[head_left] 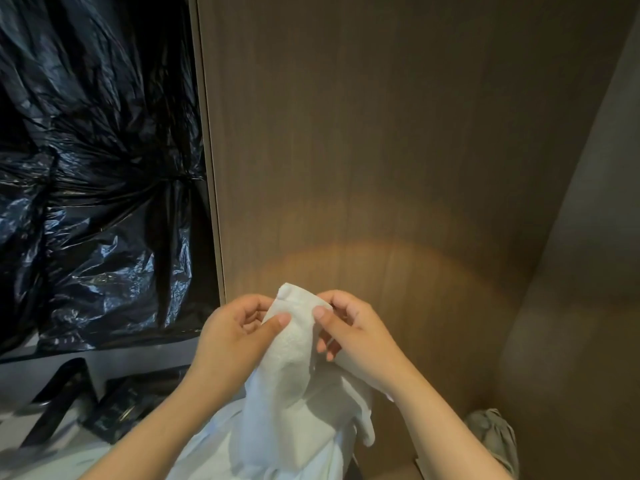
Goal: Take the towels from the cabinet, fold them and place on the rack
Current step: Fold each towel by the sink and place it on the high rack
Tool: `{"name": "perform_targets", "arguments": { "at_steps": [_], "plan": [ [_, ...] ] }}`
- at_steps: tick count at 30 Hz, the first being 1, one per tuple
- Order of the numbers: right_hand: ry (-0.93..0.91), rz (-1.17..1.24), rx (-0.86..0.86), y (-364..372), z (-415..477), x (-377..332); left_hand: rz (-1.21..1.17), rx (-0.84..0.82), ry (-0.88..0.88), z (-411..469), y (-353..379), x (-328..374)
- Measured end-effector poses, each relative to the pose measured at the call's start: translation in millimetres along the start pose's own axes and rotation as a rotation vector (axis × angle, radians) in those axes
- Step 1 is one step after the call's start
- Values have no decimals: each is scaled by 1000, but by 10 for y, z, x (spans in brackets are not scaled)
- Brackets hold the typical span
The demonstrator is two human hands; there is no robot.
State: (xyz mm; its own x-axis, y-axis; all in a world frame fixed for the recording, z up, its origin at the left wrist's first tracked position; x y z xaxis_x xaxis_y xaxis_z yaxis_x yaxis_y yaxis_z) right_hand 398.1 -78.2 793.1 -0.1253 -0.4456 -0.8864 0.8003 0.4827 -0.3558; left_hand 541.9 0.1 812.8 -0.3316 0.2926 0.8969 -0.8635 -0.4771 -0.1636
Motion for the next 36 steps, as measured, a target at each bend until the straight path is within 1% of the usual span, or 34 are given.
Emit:
{"name": "perform_targets", "arguments": {
  "at_steps": [2,5,10,14,17,20,22,26,32,36],
  "plan": [
    [-42,5,-1,30,-20,-127,-22,-1,15,-12,35,22],
    [-94,-28,71,-25,-19,-292,-27,0,41,-35,92,69],
    [-116,-103,161,-147,-27,-361,-27,-9,93,-78,148,100],
    [-105,-56,216,-222,-55,-326,-17,-100,136,-104,233,123],
    [-113,-43,269,-318,-56,-338,2,-181,100,-99,286,51],
    [-135,-85,358,-525,-6,-423,21,-212,56,-80,329,4],
    [-165,-135,414,-674,51,-529,32,-198,57,-32,343,24],
    [-234,-204,496,-887,156,-796,36,-156,111,122,370,203],
    [-296,-287,580,-1170,209,-1109,53,-186,129,242,477,285],
    [-322,-322,635,-1360,195,-1282,61,-174,150,331,472,306]
  ]
}}
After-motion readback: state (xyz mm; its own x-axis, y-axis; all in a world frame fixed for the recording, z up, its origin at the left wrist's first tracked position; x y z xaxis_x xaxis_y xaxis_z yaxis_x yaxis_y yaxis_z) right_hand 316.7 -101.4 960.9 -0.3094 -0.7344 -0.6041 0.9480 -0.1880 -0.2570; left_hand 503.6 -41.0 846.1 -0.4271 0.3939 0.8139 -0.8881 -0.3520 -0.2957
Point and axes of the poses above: each hand's wrist, its own z-axis towards the middle knuckle, its own y-axis out of the palm, x = y × z, the point moved 10 cm from there along z, towards the middle knuckle, and after that the axes turned 9 degrees about -z, right-handed, at the moved point
